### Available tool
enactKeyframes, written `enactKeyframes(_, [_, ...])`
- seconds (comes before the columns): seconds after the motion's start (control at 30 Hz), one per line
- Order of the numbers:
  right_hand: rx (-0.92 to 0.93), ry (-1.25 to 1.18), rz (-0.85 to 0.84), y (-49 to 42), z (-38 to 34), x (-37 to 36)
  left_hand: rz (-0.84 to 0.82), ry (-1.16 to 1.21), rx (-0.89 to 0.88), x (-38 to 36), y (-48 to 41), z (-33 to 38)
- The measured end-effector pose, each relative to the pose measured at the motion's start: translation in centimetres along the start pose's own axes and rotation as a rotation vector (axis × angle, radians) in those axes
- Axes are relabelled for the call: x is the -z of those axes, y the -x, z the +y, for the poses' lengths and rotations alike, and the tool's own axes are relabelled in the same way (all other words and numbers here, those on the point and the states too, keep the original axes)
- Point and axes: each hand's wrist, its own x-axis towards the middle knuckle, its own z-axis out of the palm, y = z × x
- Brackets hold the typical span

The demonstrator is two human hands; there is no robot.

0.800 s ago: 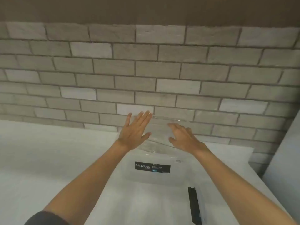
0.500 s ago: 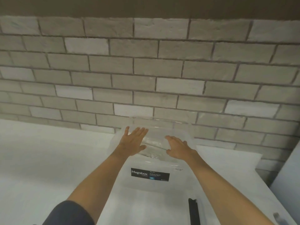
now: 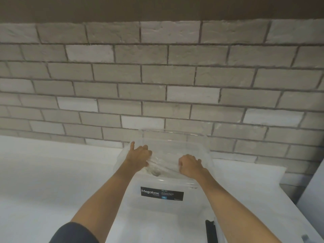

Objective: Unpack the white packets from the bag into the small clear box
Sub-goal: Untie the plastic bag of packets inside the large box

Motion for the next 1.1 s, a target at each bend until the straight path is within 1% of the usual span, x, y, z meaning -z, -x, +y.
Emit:
enactKeyframes(0.23, [0.092, -0.143, 0.178, 1.4, 0.6, 4.4, 0.157, 0.125, -0.003, 3.3, 1.0, -1.3])
enactKeyframes(0.33, [0.123, -0.212, 0.281, 2.2, 0.5, 7.0, 0.249, 0.230, -0.022, 6.3, 1.8, -1.8])
enactKeyframes(0.43, [0.137, -0.350, 0.362, 3.4, 0.0, 10.2, 0.345, 0.322, -0.022, 10.1, 3.0, -2.4])
enactKeyframes(0.57, [0.251, -0.295, 0.526, 5.8, -1.2, 14.8, 0.517, 0.388, -0.068, 14.7, 5.2, -3.6])
enactKeyframes(0.67, [0.316, -0.317, 0.614, 8.4, -2.7, 17.4, 0.587, 0.386, -0.091, 17.9, 7.4, -4.5])
enactKeyframes(0.77, [0.329, -0.348, 0.632, 11.3, -4.1, 18.6, 0.581, 0.374, -0.066, 20.3, 9.9, -5.0])
enactKeyframes(0.83, [0.292, -0.362, 0.634, 13.1, -4.9, 18.7, 0.557, 0.376, -0.035, 21.0, 11.5, -5.1])
enactKeyframes(0.9, [0.275, -0.366, 0.627, 15.1, -5.6, 18.5, 0.554, 0.399, -0.062, 21.1, 13.2, -5.3])
enactKeyframes(0.97, [0.297, -0.345, 0.623, 17.2, -6.1, 18.0, 0.535, 0.408, -0.097, 20.6, 15.0, -5.4])
enactKeyframes(1.03, [0.296, -0.329, 0.596, 19.2, -6.5, 17.1, 0.475, 0.432, -0.125, 19.8, 16.7, -5.3])
enactKeyframes(1.1, [0.257, -0.319, 0.540, 20.8, -6.6, 15.6, 0.376, 0.468, -0.151, 18.3, 18.0, -4.8])
